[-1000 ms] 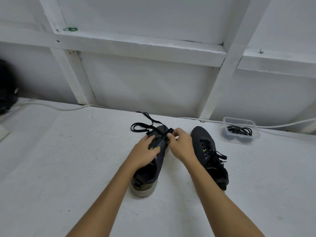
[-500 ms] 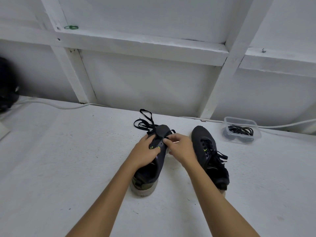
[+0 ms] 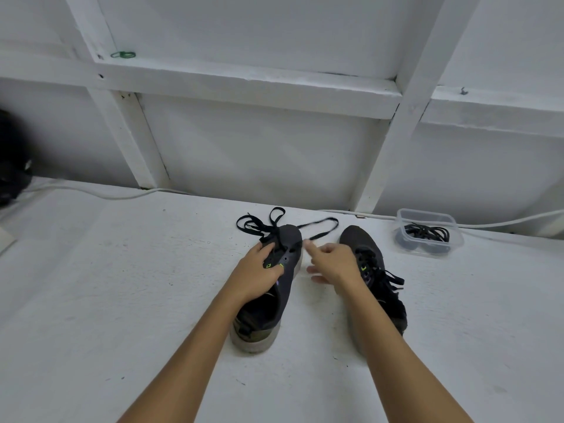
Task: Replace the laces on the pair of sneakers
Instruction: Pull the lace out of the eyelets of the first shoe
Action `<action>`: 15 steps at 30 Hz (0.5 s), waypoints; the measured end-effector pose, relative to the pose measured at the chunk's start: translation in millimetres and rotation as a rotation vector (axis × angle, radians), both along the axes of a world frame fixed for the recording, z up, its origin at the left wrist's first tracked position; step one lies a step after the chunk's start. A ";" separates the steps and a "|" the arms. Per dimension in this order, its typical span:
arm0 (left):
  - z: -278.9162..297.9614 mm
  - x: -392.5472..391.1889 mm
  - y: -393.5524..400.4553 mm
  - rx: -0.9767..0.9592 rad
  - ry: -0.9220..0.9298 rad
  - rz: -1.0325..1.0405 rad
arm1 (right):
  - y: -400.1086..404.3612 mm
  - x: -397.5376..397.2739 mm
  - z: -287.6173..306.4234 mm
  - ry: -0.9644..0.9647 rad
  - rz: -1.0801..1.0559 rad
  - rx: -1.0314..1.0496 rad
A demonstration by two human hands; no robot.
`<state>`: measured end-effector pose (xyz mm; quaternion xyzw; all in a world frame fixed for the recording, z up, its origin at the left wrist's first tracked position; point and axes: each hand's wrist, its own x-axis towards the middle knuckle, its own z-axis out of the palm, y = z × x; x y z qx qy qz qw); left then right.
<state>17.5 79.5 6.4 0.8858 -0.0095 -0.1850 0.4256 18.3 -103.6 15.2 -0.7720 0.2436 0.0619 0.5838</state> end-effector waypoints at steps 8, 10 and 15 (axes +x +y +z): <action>-0.6 0.3 -1.1 0.011 -0.023 0.001 | 19.7 7.1 -15.1 -0.231 0.220 -0.246; -0.4 0.5 -0.5 0.009 -0.016 0.002 | 20.7 11.4 -13.4 -0.257 0.162 -0.241; 2.3 -0.9 0.9 -0.004 0.021 0.003 | 11.6 20.2 3.8 -0.344 -0.274 0.037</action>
